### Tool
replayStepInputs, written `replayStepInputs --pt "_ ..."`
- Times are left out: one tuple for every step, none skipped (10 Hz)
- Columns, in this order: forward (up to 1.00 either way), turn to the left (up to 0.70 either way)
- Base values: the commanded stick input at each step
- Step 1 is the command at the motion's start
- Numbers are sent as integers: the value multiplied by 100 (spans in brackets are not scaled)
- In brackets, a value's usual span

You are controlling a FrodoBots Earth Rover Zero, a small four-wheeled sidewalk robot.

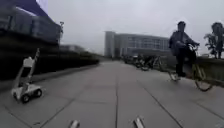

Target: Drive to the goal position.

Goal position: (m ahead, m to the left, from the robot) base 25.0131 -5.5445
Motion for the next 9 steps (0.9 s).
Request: replayStepInputs --pt "70 0" --pt "70 0" --pt "70 0" --pt "70 0" --pt "70 0" --pt "70 0" --pt "70 0" --pt "70 0" --pt "70 0"
